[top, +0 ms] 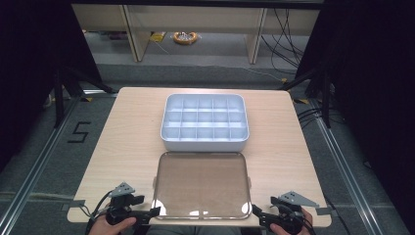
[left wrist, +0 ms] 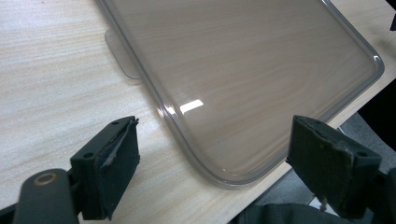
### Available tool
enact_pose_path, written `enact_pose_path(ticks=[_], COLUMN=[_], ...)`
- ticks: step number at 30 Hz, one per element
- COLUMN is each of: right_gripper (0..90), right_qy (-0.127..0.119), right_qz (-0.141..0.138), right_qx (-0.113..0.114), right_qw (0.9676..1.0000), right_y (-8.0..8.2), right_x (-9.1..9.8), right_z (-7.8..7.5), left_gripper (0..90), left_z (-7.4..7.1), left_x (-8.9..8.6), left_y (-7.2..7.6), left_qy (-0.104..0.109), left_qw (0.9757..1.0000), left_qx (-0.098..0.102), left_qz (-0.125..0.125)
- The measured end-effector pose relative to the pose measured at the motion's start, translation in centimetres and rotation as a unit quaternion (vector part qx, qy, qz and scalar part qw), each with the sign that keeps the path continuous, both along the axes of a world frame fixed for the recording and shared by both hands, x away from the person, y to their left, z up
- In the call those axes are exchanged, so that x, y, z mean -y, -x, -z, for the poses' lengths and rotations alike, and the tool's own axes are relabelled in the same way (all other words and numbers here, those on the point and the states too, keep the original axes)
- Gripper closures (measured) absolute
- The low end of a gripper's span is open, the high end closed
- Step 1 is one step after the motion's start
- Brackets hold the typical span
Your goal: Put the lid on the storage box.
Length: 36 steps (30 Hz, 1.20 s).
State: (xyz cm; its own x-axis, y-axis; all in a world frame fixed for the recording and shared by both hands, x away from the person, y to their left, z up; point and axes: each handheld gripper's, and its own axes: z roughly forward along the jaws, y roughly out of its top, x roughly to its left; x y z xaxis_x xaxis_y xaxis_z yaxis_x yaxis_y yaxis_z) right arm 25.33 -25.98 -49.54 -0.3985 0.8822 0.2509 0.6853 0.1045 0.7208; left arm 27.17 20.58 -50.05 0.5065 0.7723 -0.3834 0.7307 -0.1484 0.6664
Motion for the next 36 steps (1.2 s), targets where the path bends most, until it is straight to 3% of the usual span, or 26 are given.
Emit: enact_pose_path(ticks=[8, 9, 10, 11, 14, 15, 18, 19, 20, 24, 25, 28, 29, 30, 31, 35, 36], right_gripper=[19.7, 19.7, 19.7, 19.6, 19.3, 18.8, 17.3, 17.8, 17.8, 20.2, 22.8, 25.6, 28.2, 28.2, 30.2, 33.1, 33.6], right_qy=[-0.005, -0.022, -0.022, -0.015, -0.025, -0.047, -0.035, -0.054, -0.052, -0.057, -0.057, -0.057, -0.074, -0.074, -0.057, -0.062, -0.068], right_qz=[0.001, 0.017, 0.017, 0.000, 0.010, 0.008, -0.011, -0.005, -0.013, -0.018, -0.020, -0.021, -0.014, -0.014, -0.021, -0.027, -0.025], right_qx=[-0.004, -0.024, -0.024, -0.009, -0.022, -0.021, -0.001, -0.016, -0.005, -0.014, -0.018, -0.020, -0.040, -0.040, -0.029, -0.039, -0.049], right_qw=[1.0000, 0.9993, 0.9993, 0.9999, 0.9994, 0.9987, 0.9993, 0.9984, 0.9985, 0.9981, 0.9980, 0.9980, 0.9964, 0.9964, 0.9977, 0.9970, 0.9961], right_y=[0.0, 0.1, 0.1, -0.1, 0.1, 0.2, -0.1, 0.1, -0.1, -0.2, -0.5, -0.7, -0.8, -0.8, -1.3, -1.9, -2.1], right_x=[0.0, -0.3, -0.3, 0.0, -0.2, -0.3, -0.1, -0.4, -0.3, -0.5, -0.6, -0.9, -1.5, -1.5, -1.5, -1.6, -1.7], right_z=[0.1, 0.0, 0.0, 0.1, 0.1, -0.1, 0.1, 0.0, 0.1, 0.2, 0.2, 0.2, 0.2, 0.2, 0.5, 0.7, 0.8], left_gripper=[16.0, 16.0, 16.0, 15.8, 15.7, 15.7, 15.6, 15.7, 15.9, 18.7, 22.5, 25.4, 27.7, 28.6, 30.2, 36.2, 37.3], left_z=[0.0, 0.0, 0.0, 0.0, -0.1, -0.1, 0.0, 0.1, 0.1, 0.1, 0.1, 0.2, 0.3, 0.3, 0.6, 1.0, 1.1], left_x=[0.2, 0.3, 0.3, 0.2, 0.4, 0.4, 0.6, 0.9, 0.9, 1.1, 1.0, 1.0, 0.9, 0.9, 0.8, 0.9, 0.9], left_y=[0.1, 0.2, 0.2, 0.3, 0.5, 0.9, 1.4, 1.9, 1.9, 2.2, 2.2, 1.8, 1.5, 1.5, 1.0, 0.5, 0.4], left_qy=[0.003, 0.006, 0.006, 0.011, 0.018, 0.025, 0.032, 0.028, 0.028, 0.023, 0.013, 0.018, 0.012, 0.012, 0.000, -0.003, -0.015], left_qw=[1.0000, 1.0000, 1.0000, 0.9999, 0.9998, 0.9996, 0.9992, 0.9993, 0.9993, 0.9995, 0.9997, 0.9998, 0.9999, 0.9999, 1.0000, 1.0000, 0.9999], left_qx=[-0.003, -0.005, -0.005, -0.005, -0.002, -0.001, 0.002, 0.001, 0.001, 0.007, 0.009, 0.009, 0.004, 0.004, 0.003, -0.007, -0.006], left_qz=[0.005, 0.004, 0.004, 0.004, 0.005, 0.012, 0.024, 0.025, 0.025, 0.023, 0.021, 0.008, -0.006, -0.006, -0.003, -0.005, 0.004])
